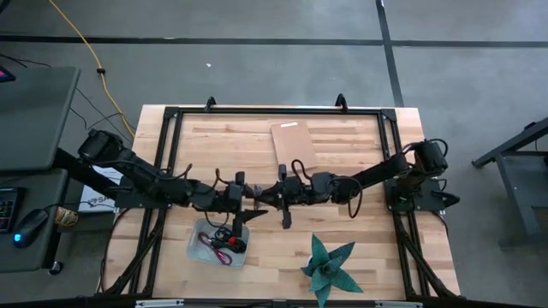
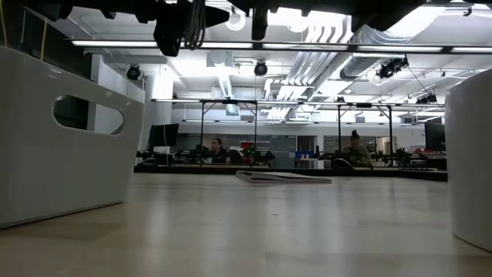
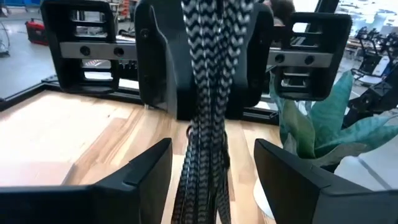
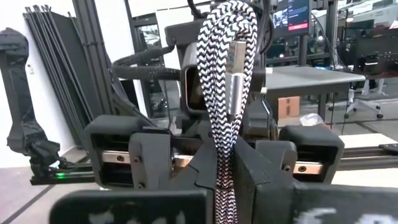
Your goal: Pick and place USB-C Cables
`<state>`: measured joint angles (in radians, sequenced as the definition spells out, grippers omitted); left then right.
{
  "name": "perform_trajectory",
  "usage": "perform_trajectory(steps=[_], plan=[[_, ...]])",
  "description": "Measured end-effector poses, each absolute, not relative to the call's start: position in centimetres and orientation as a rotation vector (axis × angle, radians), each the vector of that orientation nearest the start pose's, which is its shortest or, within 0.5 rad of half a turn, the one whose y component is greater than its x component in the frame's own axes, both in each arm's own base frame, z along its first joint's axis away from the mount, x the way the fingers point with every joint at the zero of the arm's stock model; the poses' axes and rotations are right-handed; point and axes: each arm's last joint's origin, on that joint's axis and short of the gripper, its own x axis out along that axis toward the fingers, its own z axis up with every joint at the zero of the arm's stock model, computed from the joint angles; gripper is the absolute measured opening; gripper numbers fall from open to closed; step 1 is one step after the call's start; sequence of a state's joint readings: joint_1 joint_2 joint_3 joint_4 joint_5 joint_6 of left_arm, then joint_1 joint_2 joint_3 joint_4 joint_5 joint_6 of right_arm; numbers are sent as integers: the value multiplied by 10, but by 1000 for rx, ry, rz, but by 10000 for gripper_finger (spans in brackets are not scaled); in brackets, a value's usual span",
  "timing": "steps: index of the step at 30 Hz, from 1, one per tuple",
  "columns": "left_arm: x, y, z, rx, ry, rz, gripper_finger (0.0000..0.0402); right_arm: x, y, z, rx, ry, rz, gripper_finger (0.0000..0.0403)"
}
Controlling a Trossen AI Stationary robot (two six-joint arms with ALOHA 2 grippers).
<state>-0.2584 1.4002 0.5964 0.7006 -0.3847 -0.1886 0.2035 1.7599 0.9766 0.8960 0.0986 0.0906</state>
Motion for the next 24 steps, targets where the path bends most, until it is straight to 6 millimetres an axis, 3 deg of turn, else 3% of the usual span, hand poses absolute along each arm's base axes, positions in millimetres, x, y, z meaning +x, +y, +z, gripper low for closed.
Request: perform_trajectory(steps=[5,12,24], plan=[[275,-62,221,-153,79,133,167,375,74,242,102,-98,107,6],[275,-60,220,-147,89,141,18,375,75,242,96,-92,106,11],[273,-59,220,-137,117,144,2,374,73,243,135,-73,67,96]])
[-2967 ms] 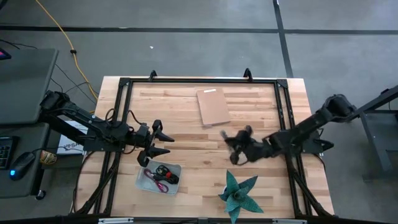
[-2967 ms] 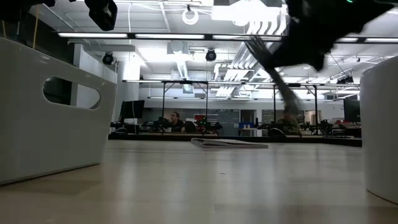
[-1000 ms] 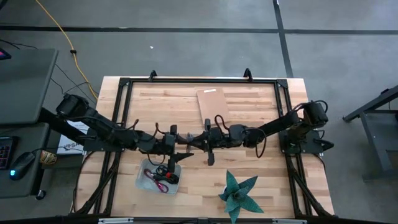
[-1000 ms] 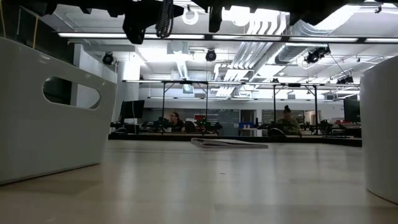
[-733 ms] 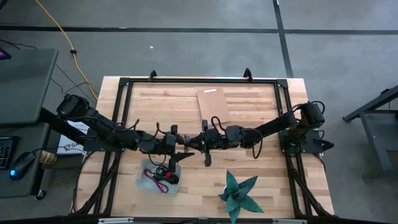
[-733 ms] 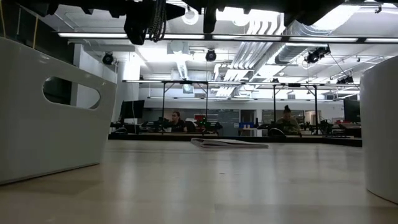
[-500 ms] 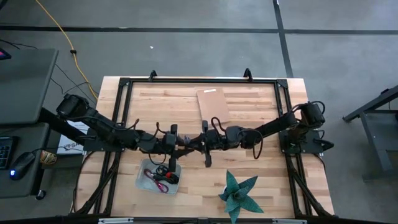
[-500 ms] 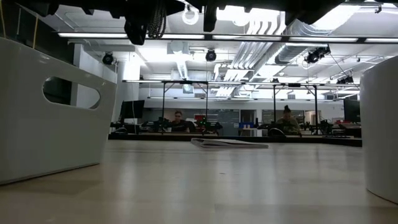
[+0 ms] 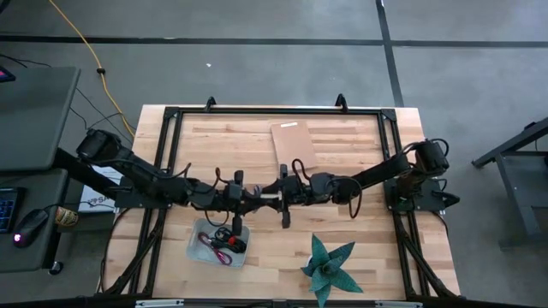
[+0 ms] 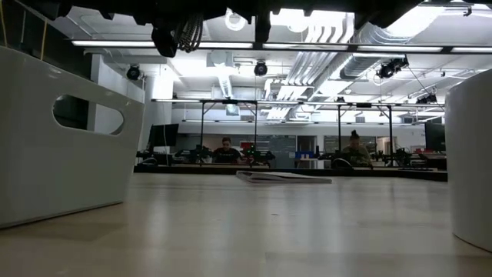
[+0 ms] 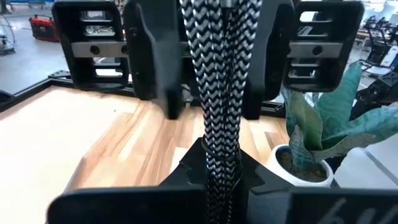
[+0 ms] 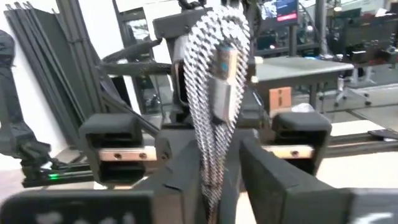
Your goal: Pick and place USB-C Cables
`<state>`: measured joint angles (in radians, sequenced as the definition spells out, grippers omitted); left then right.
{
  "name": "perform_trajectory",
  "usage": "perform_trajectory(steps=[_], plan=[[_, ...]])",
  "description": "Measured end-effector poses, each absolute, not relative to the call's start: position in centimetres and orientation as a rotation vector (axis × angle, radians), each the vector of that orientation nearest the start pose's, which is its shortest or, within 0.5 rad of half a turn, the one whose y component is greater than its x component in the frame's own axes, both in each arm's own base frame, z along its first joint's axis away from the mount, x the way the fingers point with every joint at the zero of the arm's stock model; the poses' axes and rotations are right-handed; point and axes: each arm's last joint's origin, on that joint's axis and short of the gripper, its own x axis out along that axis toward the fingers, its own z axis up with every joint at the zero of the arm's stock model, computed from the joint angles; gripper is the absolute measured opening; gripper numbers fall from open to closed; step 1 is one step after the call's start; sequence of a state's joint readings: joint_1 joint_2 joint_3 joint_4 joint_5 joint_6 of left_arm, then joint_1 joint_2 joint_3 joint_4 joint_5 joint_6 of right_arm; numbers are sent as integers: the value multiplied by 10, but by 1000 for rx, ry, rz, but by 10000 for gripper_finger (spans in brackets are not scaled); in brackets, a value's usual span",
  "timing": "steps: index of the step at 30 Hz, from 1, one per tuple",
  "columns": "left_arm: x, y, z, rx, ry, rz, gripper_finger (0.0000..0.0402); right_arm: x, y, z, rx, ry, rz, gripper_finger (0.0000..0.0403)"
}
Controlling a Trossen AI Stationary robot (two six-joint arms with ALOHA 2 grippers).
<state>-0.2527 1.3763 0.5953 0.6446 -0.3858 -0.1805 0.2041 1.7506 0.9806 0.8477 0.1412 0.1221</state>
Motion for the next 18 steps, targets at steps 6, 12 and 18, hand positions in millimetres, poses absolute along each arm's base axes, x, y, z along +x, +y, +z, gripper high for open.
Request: perform_trajectory(steps=[6,12,18], plan=[[261,-55,229,-118,152,203,1,365,70,251,87,14,28,178],[236,-50,237,-78,268,279,0,347,67,264,84,142,-109,233],[203,-43,243,-115,387,340,0,335,74,256,0,188,-246,240]])
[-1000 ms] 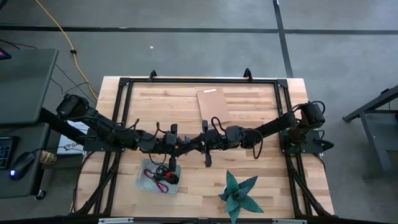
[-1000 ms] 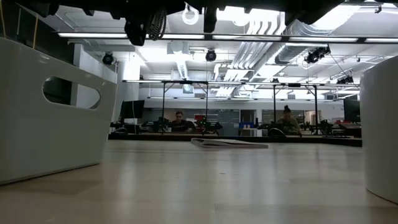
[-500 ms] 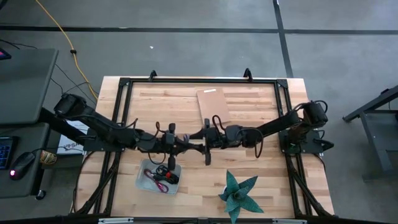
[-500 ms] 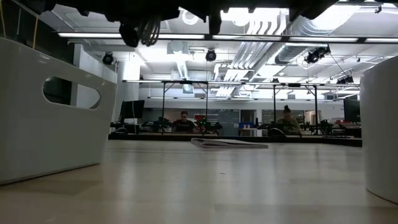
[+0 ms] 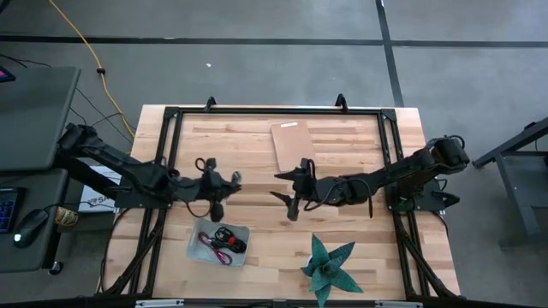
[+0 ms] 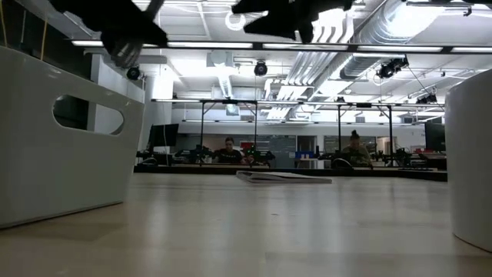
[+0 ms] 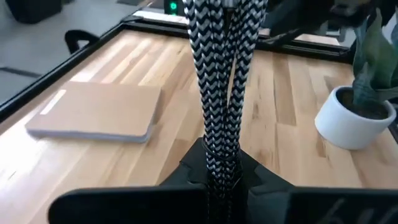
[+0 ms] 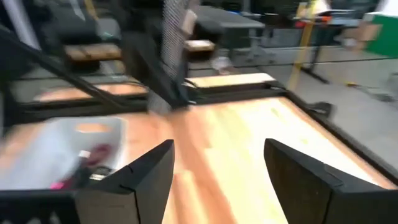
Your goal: Pick and place USB-C Cables
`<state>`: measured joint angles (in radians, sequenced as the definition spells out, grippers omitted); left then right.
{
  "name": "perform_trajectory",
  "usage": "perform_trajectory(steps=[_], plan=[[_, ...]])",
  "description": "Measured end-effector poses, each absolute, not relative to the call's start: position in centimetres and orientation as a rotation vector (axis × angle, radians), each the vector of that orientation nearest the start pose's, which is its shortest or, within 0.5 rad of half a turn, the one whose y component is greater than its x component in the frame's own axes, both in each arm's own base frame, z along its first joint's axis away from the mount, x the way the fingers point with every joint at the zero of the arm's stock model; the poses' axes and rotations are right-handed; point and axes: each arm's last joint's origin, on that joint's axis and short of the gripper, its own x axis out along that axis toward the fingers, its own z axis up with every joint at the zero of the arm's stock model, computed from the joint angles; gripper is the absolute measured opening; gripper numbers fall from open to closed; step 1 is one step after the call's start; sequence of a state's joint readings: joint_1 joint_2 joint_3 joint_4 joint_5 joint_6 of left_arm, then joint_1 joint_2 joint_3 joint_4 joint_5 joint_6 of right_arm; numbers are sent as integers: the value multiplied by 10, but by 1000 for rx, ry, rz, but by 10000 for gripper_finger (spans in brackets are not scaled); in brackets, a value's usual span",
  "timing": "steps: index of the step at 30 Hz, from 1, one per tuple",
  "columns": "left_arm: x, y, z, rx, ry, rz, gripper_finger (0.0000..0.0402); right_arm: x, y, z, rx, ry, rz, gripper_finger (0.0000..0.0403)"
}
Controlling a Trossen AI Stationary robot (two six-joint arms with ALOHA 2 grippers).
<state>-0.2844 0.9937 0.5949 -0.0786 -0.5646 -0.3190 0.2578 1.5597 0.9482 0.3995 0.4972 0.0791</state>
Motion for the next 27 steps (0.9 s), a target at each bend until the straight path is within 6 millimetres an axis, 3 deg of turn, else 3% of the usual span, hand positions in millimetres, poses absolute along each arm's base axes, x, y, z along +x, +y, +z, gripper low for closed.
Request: perform_trajectory(steps=[6,10,14,19,23,27], plan=[[182,-43,251,-136,400,334,0,326,71,241,-37,229,-347,241],[177,-50,253,-117,383,331,0,309,67,241,6,215,-346,241],[174,-58,253,-90,363,350,0,279,61,238,70,156,-334,241],[172,-64,240,-66,320,329,0,235,55,230,176,-65,-293,241],[174,-65,230,-86,268,164,0,215,51,221,228,-175,-262,241],[178,-65,232,-120,219,-26,0,214,50,219,221,-169,-262,241]])
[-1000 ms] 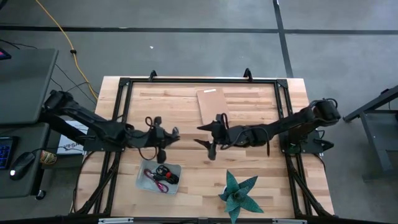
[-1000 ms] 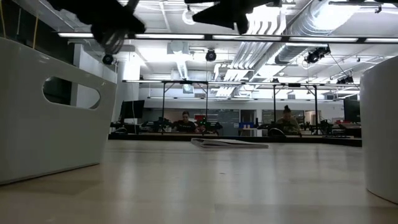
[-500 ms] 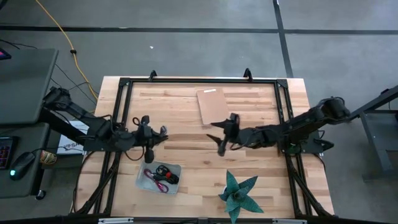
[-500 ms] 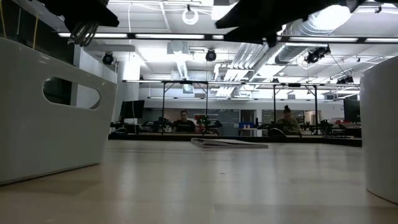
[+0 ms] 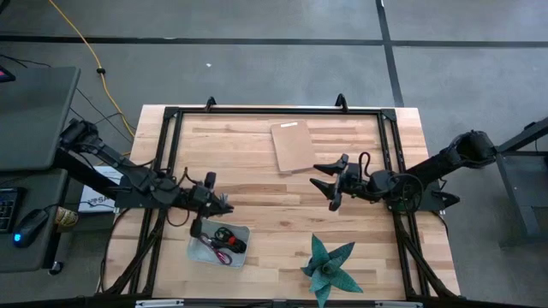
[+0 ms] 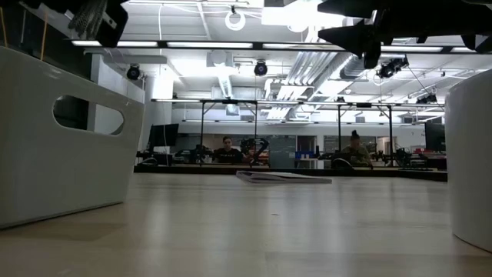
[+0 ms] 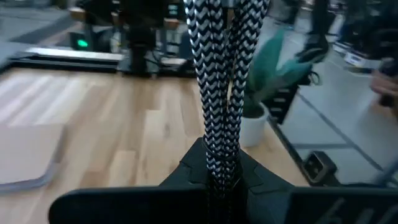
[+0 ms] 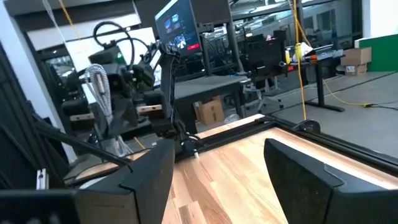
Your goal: Pick and place USB-C Cables
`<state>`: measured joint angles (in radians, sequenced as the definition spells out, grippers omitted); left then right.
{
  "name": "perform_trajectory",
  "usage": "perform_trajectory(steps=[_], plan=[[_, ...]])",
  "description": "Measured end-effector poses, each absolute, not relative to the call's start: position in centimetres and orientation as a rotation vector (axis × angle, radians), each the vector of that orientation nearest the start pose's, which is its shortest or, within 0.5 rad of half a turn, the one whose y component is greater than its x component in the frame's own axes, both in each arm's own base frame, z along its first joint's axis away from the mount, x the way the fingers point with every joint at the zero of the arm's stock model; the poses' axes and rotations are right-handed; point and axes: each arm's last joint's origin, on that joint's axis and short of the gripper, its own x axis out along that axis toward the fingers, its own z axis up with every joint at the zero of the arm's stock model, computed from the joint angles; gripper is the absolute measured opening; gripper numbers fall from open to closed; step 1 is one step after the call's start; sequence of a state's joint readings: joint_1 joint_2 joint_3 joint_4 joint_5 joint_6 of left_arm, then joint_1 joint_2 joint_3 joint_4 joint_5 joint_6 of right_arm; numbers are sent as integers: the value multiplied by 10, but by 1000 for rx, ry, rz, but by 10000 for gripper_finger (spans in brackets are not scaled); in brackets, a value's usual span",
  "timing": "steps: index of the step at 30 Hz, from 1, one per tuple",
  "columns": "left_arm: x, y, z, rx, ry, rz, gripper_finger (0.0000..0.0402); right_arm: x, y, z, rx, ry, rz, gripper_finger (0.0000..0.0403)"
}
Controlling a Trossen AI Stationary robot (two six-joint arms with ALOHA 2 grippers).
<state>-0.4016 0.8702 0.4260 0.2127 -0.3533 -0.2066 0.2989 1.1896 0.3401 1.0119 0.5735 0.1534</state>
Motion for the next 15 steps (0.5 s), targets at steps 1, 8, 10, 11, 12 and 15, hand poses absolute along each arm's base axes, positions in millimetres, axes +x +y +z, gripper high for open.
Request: perform_trajectory(steps=[1,8,10,11,12,15], plan=[[179,-64,233,-121,228,-42,0,215,49,220,215,-165,-258,241],[181,-78,238,-89,484,-109,0,217,50,222,180,-163,-249,241],[185,-88,240,-87,564,-113,0,217,50,221,179,-159,-253,241],[187,-93,240,-82,606,-115,0,217,50,221,179,-159,-254,241],[190,-100,239,-78,646,-119,0,217,50,221,178,-157,-254,241],[202,-121,233,-28,770,-136,0,217,50,221,178,-156,-254,241]])
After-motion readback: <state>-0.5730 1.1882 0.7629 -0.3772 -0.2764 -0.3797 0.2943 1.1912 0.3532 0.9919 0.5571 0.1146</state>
